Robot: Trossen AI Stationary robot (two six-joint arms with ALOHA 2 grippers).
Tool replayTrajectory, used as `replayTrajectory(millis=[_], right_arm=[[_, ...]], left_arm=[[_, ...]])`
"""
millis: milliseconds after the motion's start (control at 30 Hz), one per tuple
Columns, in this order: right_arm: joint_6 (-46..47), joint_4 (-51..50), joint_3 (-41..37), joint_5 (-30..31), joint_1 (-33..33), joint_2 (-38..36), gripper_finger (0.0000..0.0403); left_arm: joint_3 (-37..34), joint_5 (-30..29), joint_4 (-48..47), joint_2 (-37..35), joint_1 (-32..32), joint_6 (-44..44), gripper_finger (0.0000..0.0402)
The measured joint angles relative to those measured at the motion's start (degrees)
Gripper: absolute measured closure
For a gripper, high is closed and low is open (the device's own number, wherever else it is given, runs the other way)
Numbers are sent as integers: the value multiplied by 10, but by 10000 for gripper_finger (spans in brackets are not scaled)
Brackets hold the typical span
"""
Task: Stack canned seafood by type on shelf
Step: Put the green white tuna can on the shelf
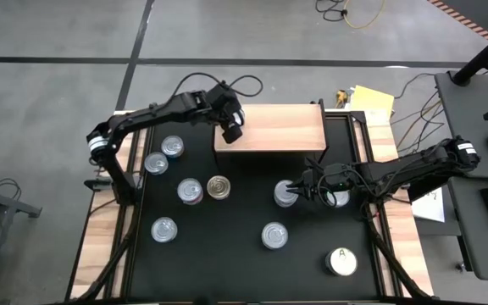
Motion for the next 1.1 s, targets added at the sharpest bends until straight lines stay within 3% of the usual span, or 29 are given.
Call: replayTrajectory(millis=[500,1100], right_arm=[[0,-12,-1,0,0,0,360],[2,-12,-1,0,0,0,360]], left_arm=[[0,-50,-2,18,2,8,401],[6,-53,-19,14,5,1,401]])
